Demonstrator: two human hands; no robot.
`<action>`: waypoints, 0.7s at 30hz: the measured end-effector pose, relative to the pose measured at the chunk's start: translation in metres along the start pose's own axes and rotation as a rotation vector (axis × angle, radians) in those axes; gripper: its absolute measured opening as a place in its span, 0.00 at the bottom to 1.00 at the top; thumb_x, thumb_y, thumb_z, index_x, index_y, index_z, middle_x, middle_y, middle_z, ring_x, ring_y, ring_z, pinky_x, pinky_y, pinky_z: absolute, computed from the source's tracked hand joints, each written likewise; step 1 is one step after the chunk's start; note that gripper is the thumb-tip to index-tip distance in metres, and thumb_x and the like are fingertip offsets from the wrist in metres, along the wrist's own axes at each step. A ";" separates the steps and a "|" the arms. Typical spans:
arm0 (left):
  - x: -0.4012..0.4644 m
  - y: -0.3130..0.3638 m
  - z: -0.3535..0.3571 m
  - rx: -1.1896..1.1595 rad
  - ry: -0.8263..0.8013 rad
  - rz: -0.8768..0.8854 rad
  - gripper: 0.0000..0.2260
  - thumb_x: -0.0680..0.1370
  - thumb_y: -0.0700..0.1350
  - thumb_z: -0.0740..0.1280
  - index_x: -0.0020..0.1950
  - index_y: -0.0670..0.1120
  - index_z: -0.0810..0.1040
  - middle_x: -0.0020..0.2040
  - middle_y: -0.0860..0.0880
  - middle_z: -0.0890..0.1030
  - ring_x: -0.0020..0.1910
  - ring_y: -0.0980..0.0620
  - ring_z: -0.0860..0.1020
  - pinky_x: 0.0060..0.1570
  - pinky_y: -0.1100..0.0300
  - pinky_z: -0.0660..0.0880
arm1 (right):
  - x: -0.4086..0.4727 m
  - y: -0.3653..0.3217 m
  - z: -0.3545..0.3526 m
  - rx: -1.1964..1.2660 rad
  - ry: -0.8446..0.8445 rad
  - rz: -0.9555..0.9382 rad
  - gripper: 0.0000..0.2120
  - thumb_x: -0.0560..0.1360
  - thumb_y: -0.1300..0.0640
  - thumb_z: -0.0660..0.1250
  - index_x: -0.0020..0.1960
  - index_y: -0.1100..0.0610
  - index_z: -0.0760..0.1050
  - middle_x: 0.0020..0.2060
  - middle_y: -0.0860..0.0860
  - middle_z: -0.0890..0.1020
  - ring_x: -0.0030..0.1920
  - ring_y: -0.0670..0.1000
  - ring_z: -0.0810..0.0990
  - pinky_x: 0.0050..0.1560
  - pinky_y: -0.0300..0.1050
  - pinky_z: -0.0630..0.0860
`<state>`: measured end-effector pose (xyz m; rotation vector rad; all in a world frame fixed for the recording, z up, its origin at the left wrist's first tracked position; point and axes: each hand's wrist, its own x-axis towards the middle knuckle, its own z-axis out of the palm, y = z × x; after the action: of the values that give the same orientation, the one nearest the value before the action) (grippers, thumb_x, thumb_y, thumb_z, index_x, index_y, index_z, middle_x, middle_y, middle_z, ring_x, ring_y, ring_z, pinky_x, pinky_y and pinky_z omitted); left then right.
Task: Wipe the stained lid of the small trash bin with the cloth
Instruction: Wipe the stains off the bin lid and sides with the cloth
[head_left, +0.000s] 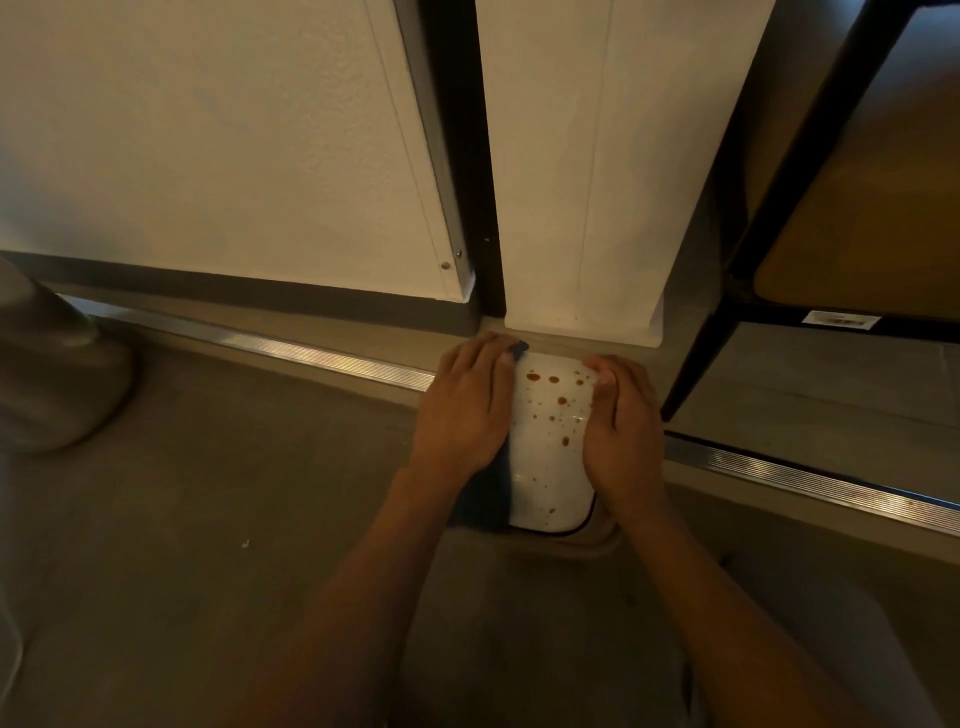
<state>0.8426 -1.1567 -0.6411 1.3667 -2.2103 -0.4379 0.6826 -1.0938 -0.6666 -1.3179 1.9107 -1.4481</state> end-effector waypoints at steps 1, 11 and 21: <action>-0.017 -0.004 0.001 -0.018 0.039 0.057 0.19 0.86 0.52 0.49 0.73 0.51 0.71 0.71 0.51 0.72 0.70 0.57 0.67 0.71 0.61 0.62 | 0.000 -0.001 0.000 -0.004 -0.001 -0.004 0.17 0.84 0.50 0.50 0.63 0.55 0.73 0.59 0.51 0.76 0.61 0.50 0.74 0.65 0.53 0.73; 0.038 -0.008 -0.003 -0.210 -0.210 -0.225 0.18 0.86 0.54 0.49 0.62 0.54 0.78 0.59 0.51 0.79 0.55 0.54 0.75 0.50 0.60 0.68 | 0.001 0.001 -0.002 0.001 -0.018 -0.004 0.16 0.84 0.52 0.51 0.63 0.57 0.72 0.58 0.50 0.74 0.61 0.51 0.74 0.64 0.54 0.73; -0.063 -0.018 0.005 -0.105 0.016 0.117 0.20 0.86 0.50 0.52 0.78 0.52 0.62 0.80 0.56 0.57 0.80 0.55 0.54 0.77 0.48 0.56 | 0.001 0.002 0.000 -0.009 -0.014 -0.034 0.18 0.84 0.49 0.49 0.64 0.55 0.73 0.60 0.49 0.75 0.62 0.48 0.73 0.66 0.44 0.69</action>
<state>0.8769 -1.1081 -0.6699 1.1765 -2.2075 -0.4915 0.6818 -1.0944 -0.6685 -1.3673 1.8971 -1.4434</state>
